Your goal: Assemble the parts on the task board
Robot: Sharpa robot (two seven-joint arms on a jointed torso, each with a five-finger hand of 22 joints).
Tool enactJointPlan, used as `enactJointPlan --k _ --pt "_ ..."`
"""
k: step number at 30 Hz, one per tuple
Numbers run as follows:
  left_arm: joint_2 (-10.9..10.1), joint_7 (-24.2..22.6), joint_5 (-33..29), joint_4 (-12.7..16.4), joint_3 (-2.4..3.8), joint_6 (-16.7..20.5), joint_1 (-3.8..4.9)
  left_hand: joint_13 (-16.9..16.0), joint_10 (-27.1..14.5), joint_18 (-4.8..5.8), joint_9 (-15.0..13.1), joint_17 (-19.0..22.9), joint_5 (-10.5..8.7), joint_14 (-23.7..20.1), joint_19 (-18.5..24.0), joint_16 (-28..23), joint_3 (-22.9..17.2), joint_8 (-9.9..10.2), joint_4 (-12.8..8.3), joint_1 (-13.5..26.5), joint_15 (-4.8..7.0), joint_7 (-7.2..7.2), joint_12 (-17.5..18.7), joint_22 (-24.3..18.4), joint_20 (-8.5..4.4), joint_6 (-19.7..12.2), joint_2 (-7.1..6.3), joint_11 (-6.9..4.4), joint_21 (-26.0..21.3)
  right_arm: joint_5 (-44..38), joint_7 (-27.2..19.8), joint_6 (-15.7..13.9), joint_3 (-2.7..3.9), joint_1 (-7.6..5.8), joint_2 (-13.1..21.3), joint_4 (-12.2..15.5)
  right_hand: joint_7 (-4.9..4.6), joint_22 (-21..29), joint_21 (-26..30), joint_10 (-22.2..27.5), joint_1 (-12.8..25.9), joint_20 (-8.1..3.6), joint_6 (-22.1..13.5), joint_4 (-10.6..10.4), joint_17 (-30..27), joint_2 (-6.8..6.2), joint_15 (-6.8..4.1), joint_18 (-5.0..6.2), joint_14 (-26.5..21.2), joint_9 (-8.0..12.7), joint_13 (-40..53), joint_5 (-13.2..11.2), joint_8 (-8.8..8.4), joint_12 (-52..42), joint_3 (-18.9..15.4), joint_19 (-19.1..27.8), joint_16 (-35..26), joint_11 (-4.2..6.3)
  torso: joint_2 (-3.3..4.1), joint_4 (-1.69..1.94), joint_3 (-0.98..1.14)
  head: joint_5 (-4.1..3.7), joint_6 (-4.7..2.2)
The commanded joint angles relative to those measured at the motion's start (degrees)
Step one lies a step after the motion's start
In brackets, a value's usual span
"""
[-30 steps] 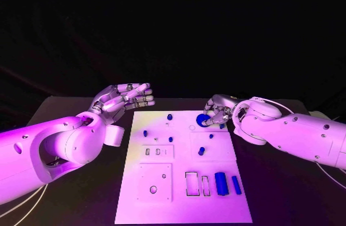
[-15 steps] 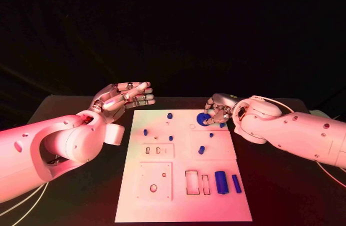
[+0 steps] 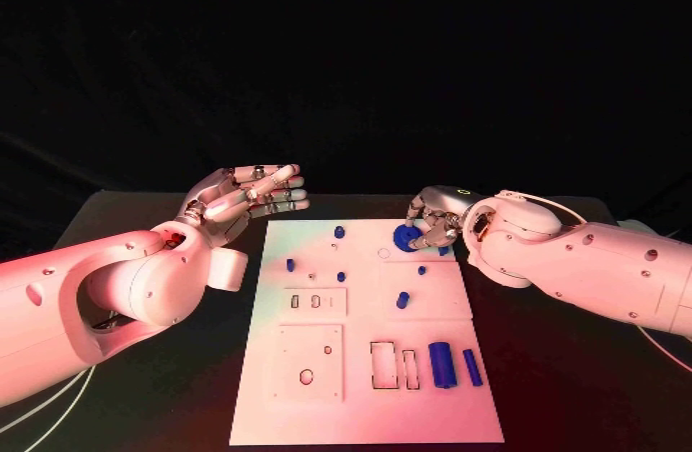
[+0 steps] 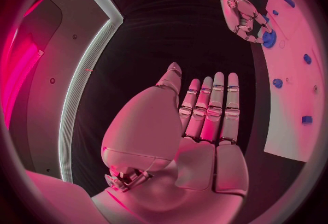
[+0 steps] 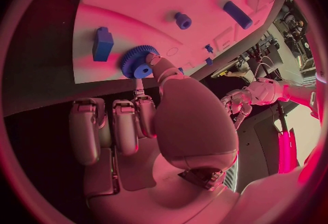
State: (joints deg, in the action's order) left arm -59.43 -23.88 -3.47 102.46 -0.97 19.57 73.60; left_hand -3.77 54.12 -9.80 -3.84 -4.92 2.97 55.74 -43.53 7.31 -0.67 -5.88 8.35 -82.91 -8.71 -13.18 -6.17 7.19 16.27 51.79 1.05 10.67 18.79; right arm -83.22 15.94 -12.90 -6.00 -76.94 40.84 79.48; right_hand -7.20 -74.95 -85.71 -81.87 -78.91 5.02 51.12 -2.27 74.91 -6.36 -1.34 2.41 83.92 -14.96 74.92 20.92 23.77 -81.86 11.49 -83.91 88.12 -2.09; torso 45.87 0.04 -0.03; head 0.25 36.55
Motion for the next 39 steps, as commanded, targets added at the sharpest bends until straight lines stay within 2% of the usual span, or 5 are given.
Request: enactJointPlan --k 1,14,21,31,39 --pt "0.0 -0.2 -0.1 0.1 0.03 -0.9 0.07 0.1 -0.1 -0.63 0.1 0.1 0.07 0.0 -0.4 -0.1 0.2 0.2 -0.2 -0.1 -0.41 -0.22 0.4 -0.1 0.11 0.2 0.34 0.38 -0.4 -3.3 0.0 -1.7 -0.16 0.23 -0.1 0.2 0.58 -10.0 -0.4 -0.7 1.2 -0.38 1.4 -0.5 11.6 -0.11 -0.41 -0.98 5.3 -0.3 5.8 -0.4 0.68 -0.5 0.8 -2.3 0.4 0.04 0.04 0.04 0.00 -0.01 -0.11" --pt "0.0 -0.1 -0.1 0.1 0.03 -1.0 0.07 0.1 -0.1 -0.63 0.1 0.1 0.07 0.0 -0.4 -0.1 0.2 0.2 -0.2 -0.1 -0.41 -0.22 0.4 -0.1 0.11 0.2 0.34 0.38 -0.4 -9.0 -0.1 -9.4 -0.10 0.25 0.6 5.9 1.21 -12.0 -1.9 -2.0 5.5 -0.77 2.8 -2.7 12.2 -1.67 -0.84 -1.51 5.5 -0.3 7.1 -1.6 0.74 -1.6 0.9 -3.7 0.6 0.54 0.04 -0.11 0.07 0.36 -0.53" --pt "0.1 -0.1 -0.1 0.0 0.03 -1.0 0.07 0.1 -0.1 -0.64 0.1 0.1 0.07 -0.1 -0.5 -0.3 0.2 0.3 -0.3 -0.2 -0.44 -0.24 0.5 -0.1 0.11 0.2 0.43 0.41 -0.4 -15.1 1.3 -11.7 -0.09 0.24 -1.8 8.9 1.30 -12.3 -2.2 -2.1 5.9 -0.83 3.0 -3.0 12.3 -1.76 -0.91 -1.62 5.5 -0.3 7.2 -1.6 0.66 -1.7 1.0 -4.0 0.7 0.61 0.09 0.01 0.07 0.47 -0.70" --pt "0.2 -0.1 -0.1 0.0 0.03 -1.0 0.07 0.1 -0.1 -0.64 0.1 0.1 0.07 -0.1 -0.5 -0.3 0.2 0.3 -0.3 -0.2 -0.44 -0.24 0.5 -0.1 0.11 0.2 0.43 0.41 -0.4 -17.0 1.6 -11.6 -0.32 0.31 -6.7 6.7 1.31 -12.4 -2.2 -2.0 6.0 -0.88 2.9 -3.2 12.3 -1.67 -0.95 -1.64 5.5 -0.2 7.1 -1.7 0.41 -1.6 1.2 -4.1 0.7 0.64 0.17 -0.04 0.05 1.05 -0.64" --pt "0.4 -0.1 -0.1 0.1 0.03 -0.9 0.07 0.1 -0.1 -0.64 0.1 0.1 0.07 -0.1 -0.5 -0.3 0.2 0.4 -0.3 -0.2 -0.44 -0.24 0.5 -0.1 0.11 0.2 0.47 0.42 -0.4 -17.1 1.3 -11.1 -0.62 1.41 -10.5 3.5 1.32 -12.4 -2.2 -2.0 5.9 -0.90 2.9 -3.2 12.3 -1.58 -0.96 -1.63 5.5 -0.2 7.1 -1.8 0.25 -1.6 1.4 -4.1 0.7 0.66 0.22 0.16 0.04 1.19 -0.41"
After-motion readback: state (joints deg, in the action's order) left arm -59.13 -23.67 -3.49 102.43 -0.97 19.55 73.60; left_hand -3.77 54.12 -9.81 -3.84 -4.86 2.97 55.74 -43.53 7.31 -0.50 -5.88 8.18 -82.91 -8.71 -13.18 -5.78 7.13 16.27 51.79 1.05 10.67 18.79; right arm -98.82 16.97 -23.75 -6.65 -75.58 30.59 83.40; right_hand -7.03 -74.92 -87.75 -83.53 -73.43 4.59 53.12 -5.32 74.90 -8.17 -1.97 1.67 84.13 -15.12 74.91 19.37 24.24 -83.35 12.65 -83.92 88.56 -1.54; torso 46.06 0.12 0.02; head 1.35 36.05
